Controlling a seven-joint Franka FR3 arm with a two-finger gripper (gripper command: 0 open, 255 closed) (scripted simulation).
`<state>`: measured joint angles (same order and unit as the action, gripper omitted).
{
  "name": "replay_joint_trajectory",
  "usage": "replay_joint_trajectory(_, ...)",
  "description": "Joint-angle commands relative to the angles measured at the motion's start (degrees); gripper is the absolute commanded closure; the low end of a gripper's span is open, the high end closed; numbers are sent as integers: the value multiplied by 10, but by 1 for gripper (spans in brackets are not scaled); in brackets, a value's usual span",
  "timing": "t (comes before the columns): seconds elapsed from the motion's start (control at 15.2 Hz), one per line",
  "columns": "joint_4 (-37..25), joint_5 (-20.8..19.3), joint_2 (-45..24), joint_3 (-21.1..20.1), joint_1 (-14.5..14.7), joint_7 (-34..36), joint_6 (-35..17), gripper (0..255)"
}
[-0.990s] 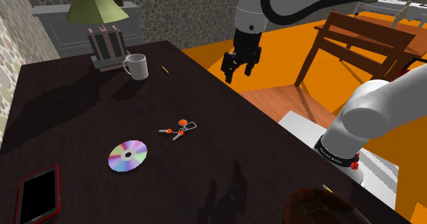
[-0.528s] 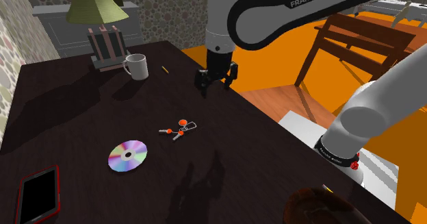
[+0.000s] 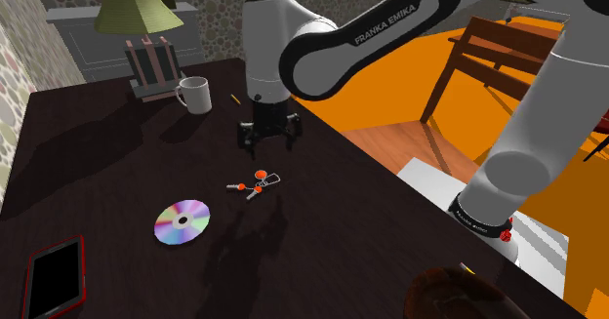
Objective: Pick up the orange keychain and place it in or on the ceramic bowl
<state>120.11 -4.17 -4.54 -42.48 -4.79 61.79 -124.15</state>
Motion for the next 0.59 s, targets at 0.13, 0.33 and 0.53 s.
replay_joint_trajectory(0.13, -51, -72, -90, 9, 30, 85, -10, 0)
replay_joint_trajectory(0.33, -43, -85, -104, 15, 35, 94, -29, 0)
replay_joint_trajectory(0.53, -35, -99, -119, 21, 40, 103, -47, 0)
